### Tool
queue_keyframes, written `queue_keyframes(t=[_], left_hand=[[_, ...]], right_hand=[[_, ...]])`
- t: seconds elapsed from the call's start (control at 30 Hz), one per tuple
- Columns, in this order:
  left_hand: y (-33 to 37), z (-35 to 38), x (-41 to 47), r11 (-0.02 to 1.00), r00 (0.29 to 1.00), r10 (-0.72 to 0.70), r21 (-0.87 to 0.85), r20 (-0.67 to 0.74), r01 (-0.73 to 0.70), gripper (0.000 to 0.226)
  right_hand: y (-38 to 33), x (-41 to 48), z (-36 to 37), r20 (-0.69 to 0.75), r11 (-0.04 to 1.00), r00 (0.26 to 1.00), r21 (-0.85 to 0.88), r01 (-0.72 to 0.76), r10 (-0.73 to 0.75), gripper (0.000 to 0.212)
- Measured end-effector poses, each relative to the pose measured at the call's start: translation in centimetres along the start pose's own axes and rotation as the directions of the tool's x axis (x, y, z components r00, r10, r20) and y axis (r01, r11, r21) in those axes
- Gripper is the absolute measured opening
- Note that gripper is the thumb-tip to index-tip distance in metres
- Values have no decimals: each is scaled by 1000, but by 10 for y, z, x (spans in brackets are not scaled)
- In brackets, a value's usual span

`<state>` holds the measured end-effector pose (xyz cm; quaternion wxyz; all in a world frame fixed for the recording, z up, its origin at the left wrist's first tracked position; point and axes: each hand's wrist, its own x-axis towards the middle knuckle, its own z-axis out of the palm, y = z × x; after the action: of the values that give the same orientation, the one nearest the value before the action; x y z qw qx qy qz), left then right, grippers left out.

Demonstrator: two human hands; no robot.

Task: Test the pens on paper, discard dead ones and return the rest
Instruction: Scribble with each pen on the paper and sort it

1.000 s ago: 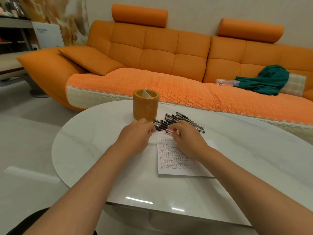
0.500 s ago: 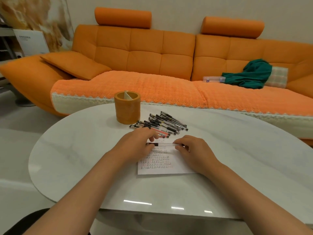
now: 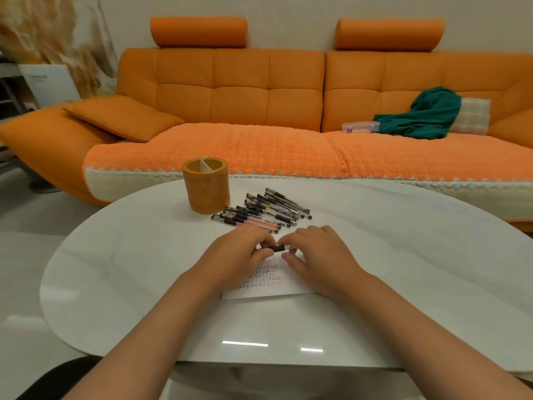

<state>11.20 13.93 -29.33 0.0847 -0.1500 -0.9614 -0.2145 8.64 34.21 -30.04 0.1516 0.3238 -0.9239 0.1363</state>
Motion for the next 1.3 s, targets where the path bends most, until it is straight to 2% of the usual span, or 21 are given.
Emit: queue_keyframes(t=[0.13,0.27,0.37,0.5,0.57,0.7,0.8,0.9,1.0,1.13,1.3], left_hand=[[0,-1,-1,997,997,-69,-40,25,70,25],[-4,-1,-1,993,992,-118,26,35,117,21],[-1,-1,-2,996,995,-93,4,-21,93,15],[6,0,-5,999,995,-30,-37,-93,26,12],[6,0,-5,998,994,-19,-60,-110,12,13],[2,1,-7,987,997,-32,-161,-65,21,25],[3,2,-7,976,998,-55,-214,-38,46,16],[3,3,-6,980,998,-44,-198,-38,35,8],[3,3,-5,979,998,-45,-203,-36,37,5],[2,3,-7,971,998,-54,-233,-25,47,1],[0,0,-5,975,998,-68,-212,-7,65,2]], right_hand=[[6,4,-6,11,999,999,-27,-46,46,22],[13,2,-9,16,993,993,27,-114,114,15],[9,-1,-9,71,993,992,39,-110,107,17],[-2,-3,-10,156,984,985,155,-92,68,23],[-5,-1,-10,166,989,985,132,-67,44,29],[-3,2,-10,168,984,983,147,-102,76,21],[-2,0,-7,182,977,979,171,-127,95,15],[-5,-1,-7,190,971,979,208,-117,77,22],[-7,0,-7,187,985,981,151,-83,54,30],[-9,0,-3,125,1000,992,13,-20,18,30],[-10,-1,-1,106,999,993,-8,-50,51,35]])
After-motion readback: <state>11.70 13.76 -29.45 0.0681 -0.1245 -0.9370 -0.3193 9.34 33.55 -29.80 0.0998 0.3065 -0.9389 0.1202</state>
